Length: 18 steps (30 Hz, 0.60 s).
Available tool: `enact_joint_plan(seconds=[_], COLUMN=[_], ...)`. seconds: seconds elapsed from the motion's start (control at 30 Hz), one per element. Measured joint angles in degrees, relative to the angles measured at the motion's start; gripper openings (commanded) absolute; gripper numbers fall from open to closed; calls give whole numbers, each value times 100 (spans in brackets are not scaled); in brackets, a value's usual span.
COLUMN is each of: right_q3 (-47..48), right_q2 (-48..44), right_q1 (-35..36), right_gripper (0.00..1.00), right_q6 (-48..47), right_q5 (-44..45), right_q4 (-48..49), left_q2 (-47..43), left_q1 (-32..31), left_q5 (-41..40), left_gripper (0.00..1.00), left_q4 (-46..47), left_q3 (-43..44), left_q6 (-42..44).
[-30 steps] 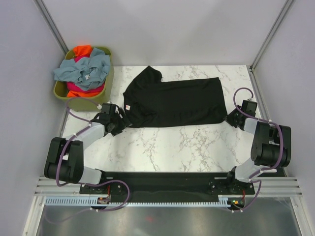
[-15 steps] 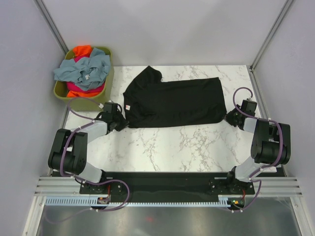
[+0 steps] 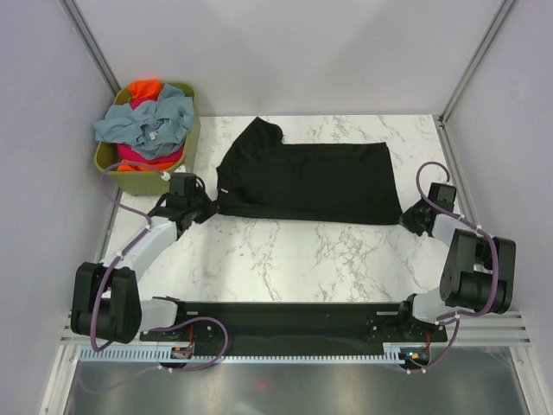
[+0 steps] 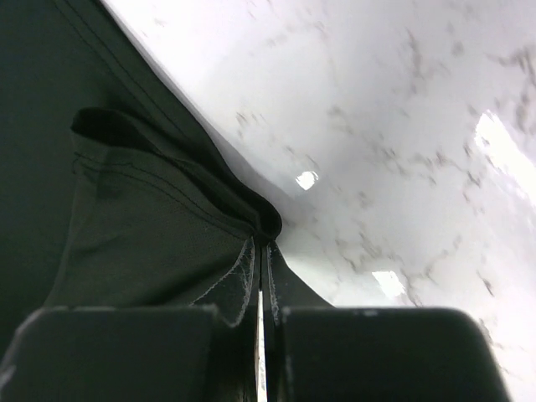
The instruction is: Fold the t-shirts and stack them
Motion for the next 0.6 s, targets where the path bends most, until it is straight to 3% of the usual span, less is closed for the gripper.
enact_joint_plan(seconds=[0.2,0.23,0.27,0.3,0.33,0.37,0.4,0.6], right_q3=[-363,-393,-422,-444,-450,-439,-411,-380], right_q2=[-437,-496,-549,-601,-654,-750,-852,-1379], right_q1=[-11,-15,-17,-26,-37,-52,-48,-79], right_gripper=[0,2,16,60,76,86,94,98], right_q6=[-22,-24,-26,-17,-2,-4,-33,-133], right_q5=[149,179,219,249,273,216,278,592], right_q4=[-210,-247,-289,-339,-391,-374,-385,-1023], left_q2=[-72,-79,-105,-142,-219,-334,-452,-1078], left_q1=[7,15,17,24,26,26,26,26], left_q5=[219,299,387,481,557,640,697,721], left_gripper=[33,42,49,62,71,74,77,77], left_q4=[-205,-251,-280,-319,-363,-444,-531,-997], left_q3=[-608,-728,-844,-938,-1049,-1156,-1226,-1178], left_q6=[-4,-4,-11,-17,-20,-46,-66,-44])
